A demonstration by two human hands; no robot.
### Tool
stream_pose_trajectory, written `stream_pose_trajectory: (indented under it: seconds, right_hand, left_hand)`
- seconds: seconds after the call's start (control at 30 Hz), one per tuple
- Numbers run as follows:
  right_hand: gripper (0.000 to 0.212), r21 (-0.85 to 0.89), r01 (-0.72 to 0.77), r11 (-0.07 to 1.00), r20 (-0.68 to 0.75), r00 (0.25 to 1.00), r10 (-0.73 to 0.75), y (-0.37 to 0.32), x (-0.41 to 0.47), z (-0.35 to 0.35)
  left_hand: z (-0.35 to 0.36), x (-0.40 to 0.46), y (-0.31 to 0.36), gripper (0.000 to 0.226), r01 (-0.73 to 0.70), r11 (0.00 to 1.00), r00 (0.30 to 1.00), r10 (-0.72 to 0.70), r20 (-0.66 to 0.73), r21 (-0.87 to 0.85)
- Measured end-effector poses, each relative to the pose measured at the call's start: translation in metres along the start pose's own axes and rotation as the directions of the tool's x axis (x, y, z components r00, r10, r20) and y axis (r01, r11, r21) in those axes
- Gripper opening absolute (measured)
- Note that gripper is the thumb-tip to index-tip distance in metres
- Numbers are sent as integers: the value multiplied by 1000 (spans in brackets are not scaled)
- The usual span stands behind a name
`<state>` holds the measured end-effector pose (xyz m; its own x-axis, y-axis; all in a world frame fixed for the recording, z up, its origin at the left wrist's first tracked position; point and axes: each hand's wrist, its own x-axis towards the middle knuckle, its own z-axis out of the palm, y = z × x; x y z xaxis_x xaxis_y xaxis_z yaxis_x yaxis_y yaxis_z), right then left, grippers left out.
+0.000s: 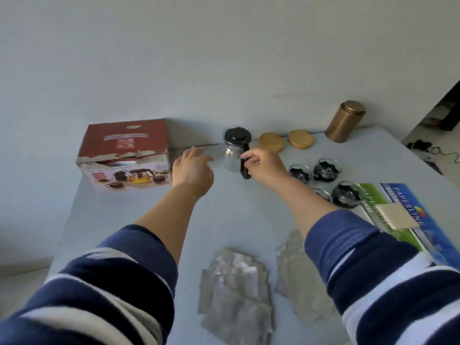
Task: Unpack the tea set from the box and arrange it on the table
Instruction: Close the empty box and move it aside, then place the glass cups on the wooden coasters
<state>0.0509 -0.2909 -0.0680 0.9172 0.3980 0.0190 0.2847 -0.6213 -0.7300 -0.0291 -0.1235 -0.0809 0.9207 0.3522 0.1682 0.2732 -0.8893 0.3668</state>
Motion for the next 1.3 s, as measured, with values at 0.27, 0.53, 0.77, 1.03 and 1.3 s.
stream_pose_trajectory:
  seconds: [0.27,0.53,0.77,1.03,1.3]
  right_hand:
    - [28,10,-40,999,79,996,39,93,15,-84]
    - [31,-29,-87,996,119,989,90,135,66,-102]
    - [31,62,-283,957,113,955,275,170,132,-70]
    - [19,-175,-374,911,42,922,386,197,200,-51]
    - [4,239,-580,779,71,810,582,206,231,-28]
  left_hand:
    - [110,-35,110,47,121,982,985,-100,141,-147]
    - [163,-31,137,48,135,985,969,-108,222,-111]
    - [196,-8,123,48,74,997,986,-69,155,-22]
    - [214,0,118,50,24,998,1000,-24,12,58]
    - [212,0,121,50,32,998,999,-33,19,63]
